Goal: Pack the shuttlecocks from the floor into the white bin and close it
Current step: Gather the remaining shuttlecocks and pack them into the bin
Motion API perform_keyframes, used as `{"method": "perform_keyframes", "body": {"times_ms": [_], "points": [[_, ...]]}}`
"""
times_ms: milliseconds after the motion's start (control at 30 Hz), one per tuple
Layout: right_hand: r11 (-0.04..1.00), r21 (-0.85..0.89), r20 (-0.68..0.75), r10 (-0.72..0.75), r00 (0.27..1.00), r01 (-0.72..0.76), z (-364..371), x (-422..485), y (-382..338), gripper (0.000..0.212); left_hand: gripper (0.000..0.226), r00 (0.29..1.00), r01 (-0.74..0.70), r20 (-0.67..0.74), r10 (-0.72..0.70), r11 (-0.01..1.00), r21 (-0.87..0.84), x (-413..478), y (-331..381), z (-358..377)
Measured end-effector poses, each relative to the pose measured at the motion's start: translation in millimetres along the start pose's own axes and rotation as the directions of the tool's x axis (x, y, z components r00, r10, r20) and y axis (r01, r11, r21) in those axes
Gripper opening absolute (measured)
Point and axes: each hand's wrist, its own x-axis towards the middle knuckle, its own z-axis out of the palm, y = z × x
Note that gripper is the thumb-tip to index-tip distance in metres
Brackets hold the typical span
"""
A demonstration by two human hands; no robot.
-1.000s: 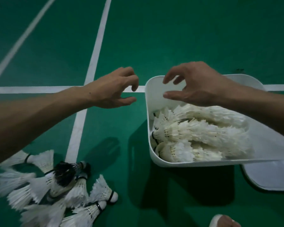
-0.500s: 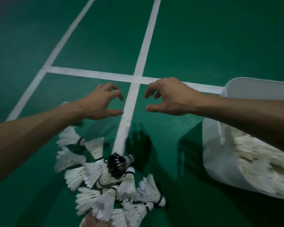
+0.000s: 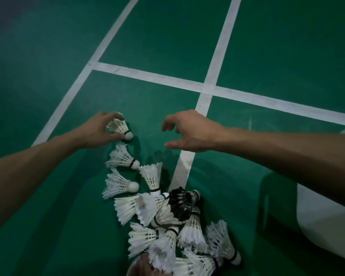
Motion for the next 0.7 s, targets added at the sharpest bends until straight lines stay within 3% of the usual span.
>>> {"method": "perform_keyframes", "body": {"times_ms": [333,500,700], "points": [[0.998,0.056,0.134,-0.044,0.99,0.036,40.1,13.5,-27.5,0.052,0.071,0.991,-0.098,0.067,0.117,0.967,-0.237,-39.0,-3.7,26.5],[0.998,0.066,0.2,-0.031,0.979,0.018,62.0,9.9,-32.5,0.056,0.066,0.991,-0.129,0.0,0.132,0.969,-0.21,-43.8,-0.4,41.1],[0.998,0.058,0.111,-0.001,0.994,-0.006,50.7,-3.7,-26.5,0.045,0.062,0.992,-0.121,-0.067,0.103,0.919,-0.374,-42.3,10.6,44.1]]}}
